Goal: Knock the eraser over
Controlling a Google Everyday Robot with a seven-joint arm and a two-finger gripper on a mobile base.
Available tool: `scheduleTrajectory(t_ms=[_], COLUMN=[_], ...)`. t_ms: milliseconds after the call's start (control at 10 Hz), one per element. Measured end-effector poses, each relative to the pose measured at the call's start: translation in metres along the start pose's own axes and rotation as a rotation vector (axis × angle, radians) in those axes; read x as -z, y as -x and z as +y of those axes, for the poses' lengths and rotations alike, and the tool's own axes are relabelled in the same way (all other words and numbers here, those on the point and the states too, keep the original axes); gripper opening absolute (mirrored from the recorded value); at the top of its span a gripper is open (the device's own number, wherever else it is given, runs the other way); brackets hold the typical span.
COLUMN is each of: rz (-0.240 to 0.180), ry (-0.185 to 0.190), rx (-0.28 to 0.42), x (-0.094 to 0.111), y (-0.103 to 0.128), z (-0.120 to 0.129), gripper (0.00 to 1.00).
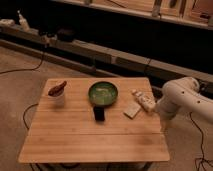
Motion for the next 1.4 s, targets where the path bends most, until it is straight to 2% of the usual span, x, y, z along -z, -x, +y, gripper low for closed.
scheduleTrajectory(t_ms=[1000, 1100, 1200, 1400], rz=[-0.001, -0.017, -0.038, -0.093], ry=[-0.002, -0.017, -0.044, -0.134], rx=[0.0, 0.013, 0.039, 0.135], x=[0.001, 0.003, 0.007, 0.023], y=[-0.001, -0.001, 0.002, 0.013], z=[0.0, -0.003, -0.01, -0.032], gripper=[0.65, 0.62, 0.54, 0.35])
